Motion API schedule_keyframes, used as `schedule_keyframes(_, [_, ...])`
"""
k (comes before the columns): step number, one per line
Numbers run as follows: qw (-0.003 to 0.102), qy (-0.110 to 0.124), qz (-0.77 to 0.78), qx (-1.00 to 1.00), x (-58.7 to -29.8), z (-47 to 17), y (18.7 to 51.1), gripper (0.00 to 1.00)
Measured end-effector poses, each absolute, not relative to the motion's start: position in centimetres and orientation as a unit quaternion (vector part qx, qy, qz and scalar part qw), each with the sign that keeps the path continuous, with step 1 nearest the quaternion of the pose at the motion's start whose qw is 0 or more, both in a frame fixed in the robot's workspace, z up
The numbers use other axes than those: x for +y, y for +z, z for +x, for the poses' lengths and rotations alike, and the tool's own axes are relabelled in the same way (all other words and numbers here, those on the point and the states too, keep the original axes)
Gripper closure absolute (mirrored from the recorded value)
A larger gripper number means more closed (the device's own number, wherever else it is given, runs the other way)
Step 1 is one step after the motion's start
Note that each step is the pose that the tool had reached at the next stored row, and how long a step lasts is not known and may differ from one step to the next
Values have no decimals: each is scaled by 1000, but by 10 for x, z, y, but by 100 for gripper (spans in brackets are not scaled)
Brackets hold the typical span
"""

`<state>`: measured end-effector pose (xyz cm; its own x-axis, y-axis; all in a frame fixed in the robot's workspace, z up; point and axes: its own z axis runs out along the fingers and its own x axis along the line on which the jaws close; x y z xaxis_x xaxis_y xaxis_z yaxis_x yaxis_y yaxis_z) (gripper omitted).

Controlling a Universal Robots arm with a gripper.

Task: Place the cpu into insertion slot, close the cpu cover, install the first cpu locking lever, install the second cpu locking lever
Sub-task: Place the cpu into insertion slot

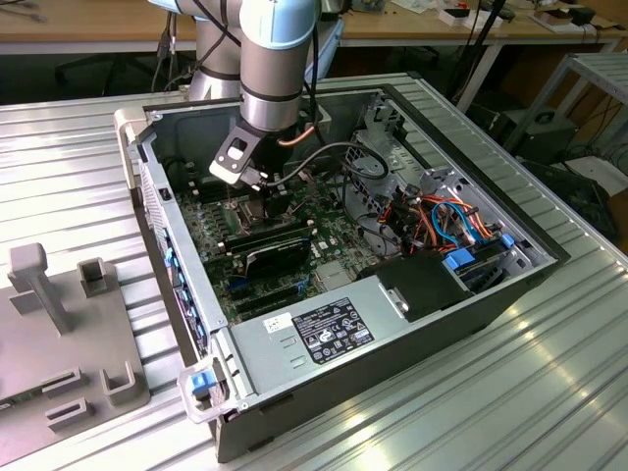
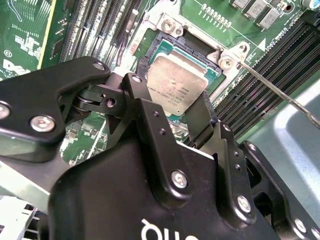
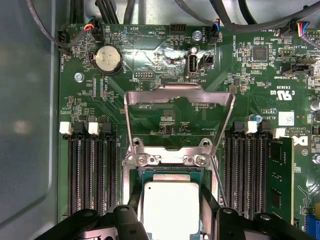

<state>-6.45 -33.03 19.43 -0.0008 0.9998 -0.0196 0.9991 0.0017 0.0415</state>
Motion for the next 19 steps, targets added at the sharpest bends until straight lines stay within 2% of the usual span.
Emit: schedule_keyframes(19, [22, 7, 705, 709, -331, -63, 192, 45])
